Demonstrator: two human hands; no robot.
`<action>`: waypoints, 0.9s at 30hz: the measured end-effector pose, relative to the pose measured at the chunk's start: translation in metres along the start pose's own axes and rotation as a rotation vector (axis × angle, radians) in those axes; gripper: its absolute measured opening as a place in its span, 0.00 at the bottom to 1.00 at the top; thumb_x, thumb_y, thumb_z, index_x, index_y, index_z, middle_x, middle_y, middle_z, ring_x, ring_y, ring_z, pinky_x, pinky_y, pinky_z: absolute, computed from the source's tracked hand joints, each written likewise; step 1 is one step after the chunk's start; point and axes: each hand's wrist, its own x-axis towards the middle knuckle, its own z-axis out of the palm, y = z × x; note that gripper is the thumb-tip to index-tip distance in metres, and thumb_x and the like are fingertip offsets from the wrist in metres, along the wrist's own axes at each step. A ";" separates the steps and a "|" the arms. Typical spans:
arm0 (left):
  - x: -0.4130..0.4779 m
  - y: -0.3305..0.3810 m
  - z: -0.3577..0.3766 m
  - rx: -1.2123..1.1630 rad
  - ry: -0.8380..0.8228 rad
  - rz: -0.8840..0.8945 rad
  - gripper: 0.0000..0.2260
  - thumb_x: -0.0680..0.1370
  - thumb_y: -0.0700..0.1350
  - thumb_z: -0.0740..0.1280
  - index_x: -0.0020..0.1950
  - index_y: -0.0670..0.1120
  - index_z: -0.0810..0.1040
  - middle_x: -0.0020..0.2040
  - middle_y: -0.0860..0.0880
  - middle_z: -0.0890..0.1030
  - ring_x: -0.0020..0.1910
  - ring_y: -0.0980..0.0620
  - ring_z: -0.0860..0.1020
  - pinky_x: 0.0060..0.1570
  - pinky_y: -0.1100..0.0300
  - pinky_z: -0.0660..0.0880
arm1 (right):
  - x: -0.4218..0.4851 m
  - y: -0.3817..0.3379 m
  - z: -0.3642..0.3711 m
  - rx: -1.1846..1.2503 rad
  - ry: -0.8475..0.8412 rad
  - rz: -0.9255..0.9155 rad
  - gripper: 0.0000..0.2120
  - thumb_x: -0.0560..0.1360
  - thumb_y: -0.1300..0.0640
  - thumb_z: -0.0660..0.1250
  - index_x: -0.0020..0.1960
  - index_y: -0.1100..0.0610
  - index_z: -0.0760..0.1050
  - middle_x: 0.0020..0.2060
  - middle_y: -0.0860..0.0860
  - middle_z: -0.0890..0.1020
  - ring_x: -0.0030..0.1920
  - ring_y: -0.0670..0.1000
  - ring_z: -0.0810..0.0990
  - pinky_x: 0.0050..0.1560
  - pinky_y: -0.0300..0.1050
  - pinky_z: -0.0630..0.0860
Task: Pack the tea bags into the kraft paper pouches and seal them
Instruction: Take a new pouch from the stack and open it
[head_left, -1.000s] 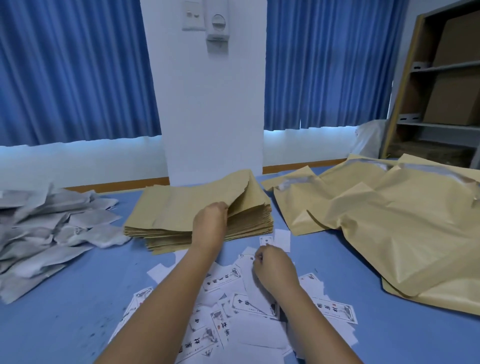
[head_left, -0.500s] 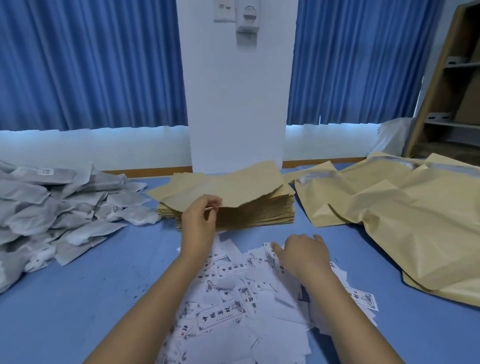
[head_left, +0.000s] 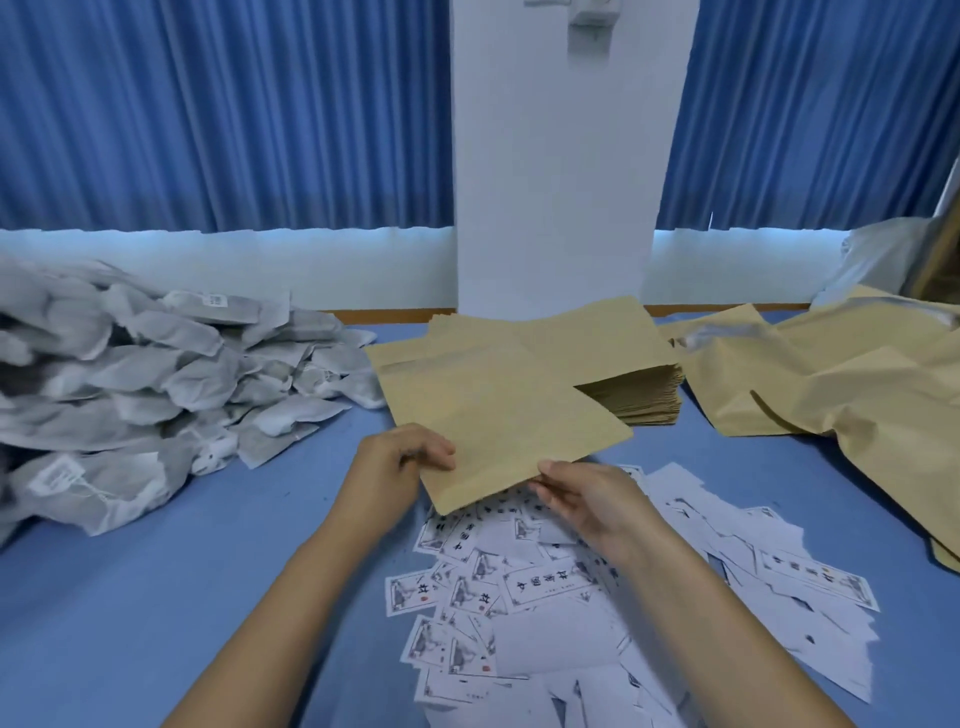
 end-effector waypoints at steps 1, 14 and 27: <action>0.000 0.006 0.004 0.049 -0.039 0.012 0.20 0.72 0.23 0.57 0.45 0.42 0.84 0.49 0.47 0.83 0.50 0.58 0.80 0.53 0.70 0.73 | 0.001 0.004 0.002 0.022 0.004 -0.016 0.03 0.74 0.70 0.68 0.41 0.69 0.78 0.35 0.58 0.83 0.37 0.52 0.82 0.37 0.36 0.80; -0.012 0.017 0.020 -0.121 -0.372 -0.121 0.11 0.72 0.43 0.75 0.52 0.54 0.85 0.47 0.57 0.84 0.48 0.58 0.81 0.52 0.62 0.77 | 0.002 0.024 0.004 -0.539 -0.070 -0.257 0.08 0.71 0.53 0.74 0.42 0.58 0.84 0.39 0.51 0.86 0.44 0.49 0.84 0.50 0.45 0.79; -0.010 0.015 0.009 -0.464 -0.430 -0.305 0.12 0.68 0.39 0.75 0.48 0.53 0.85 0.46 0.52 0.86 0.47 0.58 0.83 0.45 0.71 0.75 | 0.010 0.028 0.006 -0.534 -0.223 -0.471 0.05 0.73 0.62 0.70 0.39 0.56 0.79 0.35 0.47 0.83 0.40 0.45 0.82 0.45 0.35 0.77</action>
